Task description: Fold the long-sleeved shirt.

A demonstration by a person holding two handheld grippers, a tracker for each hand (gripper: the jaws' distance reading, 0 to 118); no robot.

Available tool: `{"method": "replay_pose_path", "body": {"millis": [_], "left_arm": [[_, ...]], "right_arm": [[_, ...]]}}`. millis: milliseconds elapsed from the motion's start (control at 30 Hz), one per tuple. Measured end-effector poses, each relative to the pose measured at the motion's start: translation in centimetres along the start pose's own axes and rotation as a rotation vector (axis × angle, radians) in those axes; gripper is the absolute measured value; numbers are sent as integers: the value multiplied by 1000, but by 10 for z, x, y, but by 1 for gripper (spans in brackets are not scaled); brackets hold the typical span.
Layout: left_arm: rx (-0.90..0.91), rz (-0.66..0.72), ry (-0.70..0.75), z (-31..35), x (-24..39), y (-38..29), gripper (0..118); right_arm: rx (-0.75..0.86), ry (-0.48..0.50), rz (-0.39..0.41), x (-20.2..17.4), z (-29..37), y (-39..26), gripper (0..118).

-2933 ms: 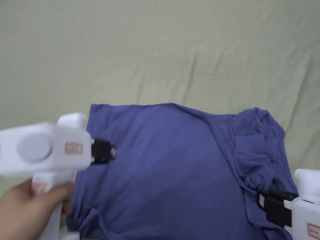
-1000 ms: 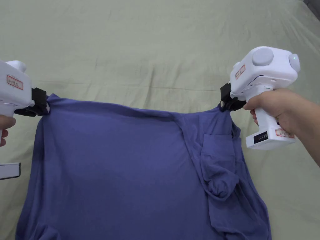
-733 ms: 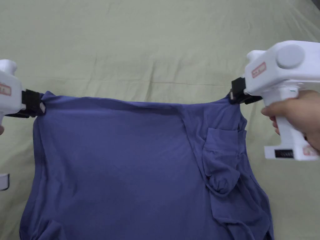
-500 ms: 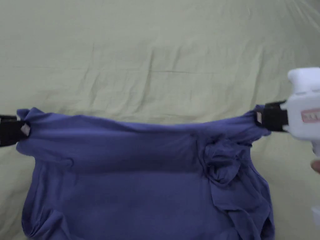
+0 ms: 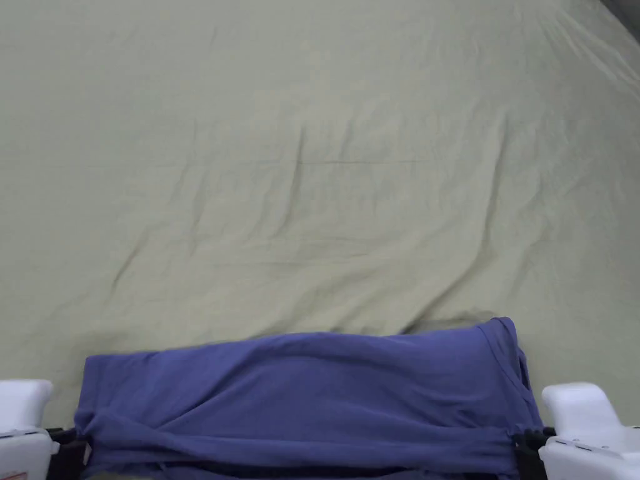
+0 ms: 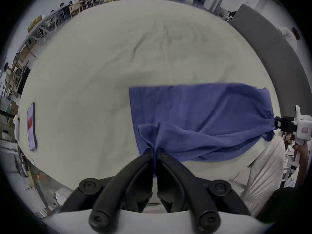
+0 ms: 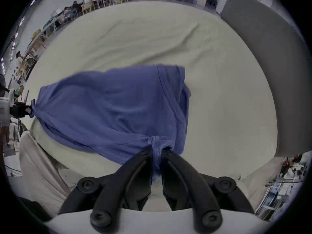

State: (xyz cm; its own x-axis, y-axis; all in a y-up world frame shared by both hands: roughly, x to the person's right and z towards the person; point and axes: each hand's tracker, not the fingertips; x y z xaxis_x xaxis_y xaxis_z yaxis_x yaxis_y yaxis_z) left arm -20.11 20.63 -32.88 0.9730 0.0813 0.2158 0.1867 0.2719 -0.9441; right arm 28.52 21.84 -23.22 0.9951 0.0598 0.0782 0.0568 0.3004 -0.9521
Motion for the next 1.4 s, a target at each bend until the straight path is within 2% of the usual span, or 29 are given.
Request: {"method": "replay_pose_path", "body": {"millis": [67, 233, 400, 667, 700, 733, 767, 800, 833, 867, 933, 1000, 1067, 1100, 1167, 1200, 1233, 1267, 1300, 1333, 1400], "left_arm": [[-15, 1, 19, -9, -1, -3, 0], [-10, 6, 74, -26, -1, -3, 0], [-15, -84, 166, -38, 13, -5, 0], [-9, -40, 151, -36, 8, -6, 0], [-7, -32, 148, -35, 8, -6, 1], [-5, -19, 143, -32, 7, -6, 4], [0, 30, 122, -25, 7, -5, 11], [19, 94, 87, -14, 4, -5, 55], [49, 147, 44, -1, 2, -4, 107], [92, 189, -5, 16, 1, -5, 118], [207, 223, -74, 44, 3, -7, 118], [267, 201, -87, 66, 3, -16, 118], [261, 186, -80, 71, 4, -20, 118], [258, 166, -78, 73, 9, -16, 118], [206, 115, -46, 68, 17, -11, 118], [161, 111, -50, 60, 18, -12, 118], [137, 110, -64, 58, 24, -15, 104], [112, 123, -85, 57, 33, -17, 62], [109, 134, -93, 52, 35, -18, 0], [102, 147, -97, 47, 36, -20, 0], [81, 215, -219, 44, 33, -27, 0]], "right_arm": [[-24, 38, -65, 6, -5, -5, 12], [-60, 56, -82, 11, -21, -5, 12], [-75, 54, -102, 14, -36, -6, 12], [-71, 61, -133, 17, -45, -8, 12], [-70, 61, -134, 16, -44, -8, 13], [-70, 62, -134, 17, -43, -7, 19], [-74, 68, -130, 19, -39, -5, 33], [-81, 71, -125, 23, -32, -2, 72], [-76, 63, -111, 26, -23, -1, 107], [-58, 22, -94, 31, -9, 0, 118], [8, 55, -100, 40, 21, 2, 118], [80, 116, -122, 47, 47, 4, 116], [132, 143, -130, 47, 61, 6, 118], [158, 153, -135, 35, 91, 16, 118], [181, 185, -151, 22, 100, 18, 116], [216, 211, -150, 15, 103, 17, 98], [230, 230, -136, 20, 86, 16, 61], [205, 227, -126, 12, 81, 16, 13], [169, 222, -115, 4, 76, 15, 3], [163, 283, -113, -1, 75, 13, 3], [164, 442, -97, -7, 70, 9, 3]]}}
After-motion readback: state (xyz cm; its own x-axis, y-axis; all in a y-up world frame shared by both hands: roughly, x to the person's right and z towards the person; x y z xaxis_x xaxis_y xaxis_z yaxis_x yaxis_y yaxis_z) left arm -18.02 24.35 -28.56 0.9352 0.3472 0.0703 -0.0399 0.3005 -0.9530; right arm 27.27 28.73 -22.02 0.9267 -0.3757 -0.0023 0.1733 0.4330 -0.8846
